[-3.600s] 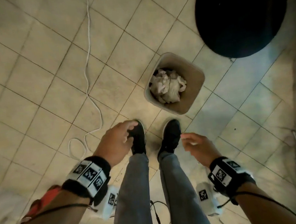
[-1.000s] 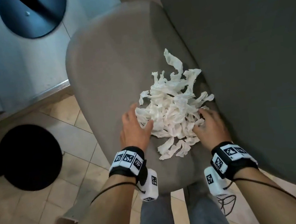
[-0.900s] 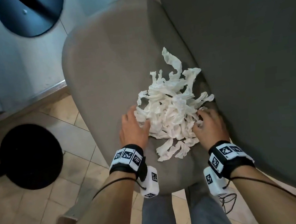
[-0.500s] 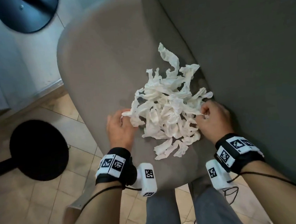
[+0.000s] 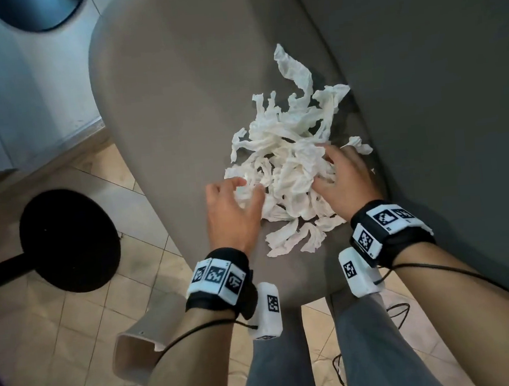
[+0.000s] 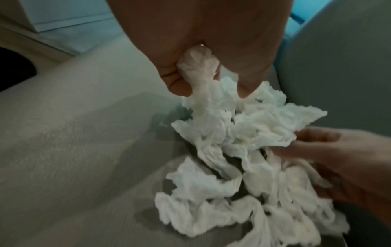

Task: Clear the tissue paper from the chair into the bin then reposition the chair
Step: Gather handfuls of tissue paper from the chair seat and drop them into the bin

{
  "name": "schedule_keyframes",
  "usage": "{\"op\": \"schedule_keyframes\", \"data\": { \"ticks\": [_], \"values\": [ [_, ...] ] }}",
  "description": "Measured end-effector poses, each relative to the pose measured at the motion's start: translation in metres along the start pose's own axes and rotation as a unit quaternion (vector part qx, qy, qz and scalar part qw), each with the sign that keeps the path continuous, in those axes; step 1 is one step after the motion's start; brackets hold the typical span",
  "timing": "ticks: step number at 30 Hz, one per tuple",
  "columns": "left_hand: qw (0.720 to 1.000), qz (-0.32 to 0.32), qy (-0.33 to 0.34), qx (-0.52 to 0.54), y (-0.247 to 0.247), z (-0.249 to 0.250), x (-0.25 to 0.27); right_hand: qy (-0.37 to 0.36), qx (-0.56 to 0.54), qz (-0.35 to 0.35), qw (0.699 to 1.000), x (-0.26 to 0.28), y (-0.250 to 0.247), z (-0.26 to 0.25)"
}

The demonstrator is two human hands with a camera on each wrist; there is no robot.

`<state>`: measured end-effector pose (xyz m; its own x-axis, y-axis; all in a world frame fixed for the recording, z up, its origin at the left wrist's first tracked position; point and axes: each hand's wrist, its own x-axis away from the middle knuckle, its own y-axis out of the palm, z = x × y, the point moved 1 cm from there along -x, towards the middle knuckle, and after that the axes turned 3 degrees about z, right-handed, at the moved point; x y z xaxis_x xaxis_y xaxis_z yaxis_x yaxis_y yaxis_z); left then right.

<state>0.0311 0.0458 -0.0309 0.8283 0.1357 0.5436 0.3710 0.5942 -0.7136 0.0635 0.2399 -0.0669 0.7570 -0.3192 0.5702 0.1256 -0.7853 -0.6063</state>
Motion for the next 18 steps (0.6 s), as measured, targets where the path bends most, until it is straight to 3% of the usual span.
{"op": "schedule_keyframes", "data": {
  "ticks": [3, 7, 13, 18],
  "values": [
    [0.999, -0.034, -0.014, -0.040, 0.017, -0.004, -0.001, 0.000, 0.026, 0.036, 0.999, -0.004, 0.005, 0.000],
    [0.999, -0.016, -0.011, -0.048, 0.023, -0.010, -0.005, 0.017, -0.041, 0.058, 0.997, -0.001, -0.005, -0.004],
    [0.998, 0.046, -0.031, 0.003, -0.005, -0.014, -0.004, 0.138, -0.159, 0.095, 0.973, 0.009, -0.025, 0.002],
    [0.994, 0.091, -0.046, 0.030, -0.030, -0.010, -0.001, 0.078, -0.133, 0.152, 0.976, 0.015, -0.044, -0.001]
  ]
}}
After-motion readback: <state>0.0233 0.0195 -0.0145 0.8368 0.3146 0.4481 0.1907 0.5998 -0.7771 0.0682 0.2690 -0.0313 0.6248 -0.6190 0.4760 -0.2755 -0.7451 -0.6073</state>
